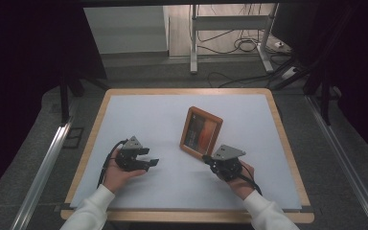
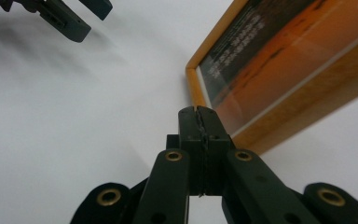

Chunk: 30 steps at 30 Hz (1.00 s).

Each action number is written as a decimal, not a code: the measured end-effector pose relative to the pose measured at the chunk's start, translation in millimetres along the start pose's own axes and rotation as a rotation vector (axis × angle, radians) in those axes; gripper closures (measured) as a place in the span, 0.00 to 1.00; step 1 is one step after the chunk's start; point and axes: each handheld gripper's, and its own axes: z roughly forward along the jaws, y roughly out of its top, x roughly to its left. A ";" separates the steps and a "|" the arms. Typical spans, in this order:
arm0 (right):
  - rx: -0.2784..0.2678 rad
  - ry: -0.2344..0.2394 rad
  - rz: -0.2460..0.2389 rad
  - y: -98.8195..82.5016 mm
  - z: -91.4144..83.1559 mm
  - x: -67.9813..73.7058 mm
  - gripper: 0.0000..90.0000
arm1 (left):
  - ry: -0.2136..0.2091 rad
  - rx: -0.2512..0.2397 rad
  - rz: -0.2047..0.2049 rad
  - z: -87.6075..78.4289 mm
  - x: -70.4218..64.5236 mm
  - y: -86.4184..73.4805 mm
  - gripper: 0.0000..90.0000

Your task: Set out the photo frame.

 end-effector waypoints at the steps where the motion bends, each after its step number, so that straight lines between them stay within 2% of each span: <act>1: 0.000 0.000 0.000 0.0 0.0 0.0 0.99 | -0.001 0.000 -0.001 0.0 0.0 0.0 0.39; 6: 0.046 -0.003 -0.006 -0.4 11.8 3.5 0.99 | -0.001 -0.004 0.000 -0.5 -0.4 0.1 0.39; 12: 0.074 -0.012 0.015 -5.5 17.7 -0.7 0.99 | -0.002 0.000 0.000 0.8 -0.7 0.1 0.39; 15: 0.081 -0.012 0.011 -5.7 19.9 -0.9 0.99 | -0.002 0.000 -0.001 1.1 -1.0 0.2 0.39; 21: 0.124 -0.036 0.025 -8.7 34.0 -5.2 1.00 | -0.003 -0.003 0.000 0.6 -0.1 0.1 0.39; 24: 0.126 -0.023 0.040 -10.1 34.6 -8.0 1.00 | -0.002 -0.005 -0.005 0.2 0.3 -0.1 0.39; 30: 0.123 -0.030 0.055 -12.8 32.6 -12.2 1.00 | -0.002 -0.004 0.001 1.5 -0.6 0.3 0.39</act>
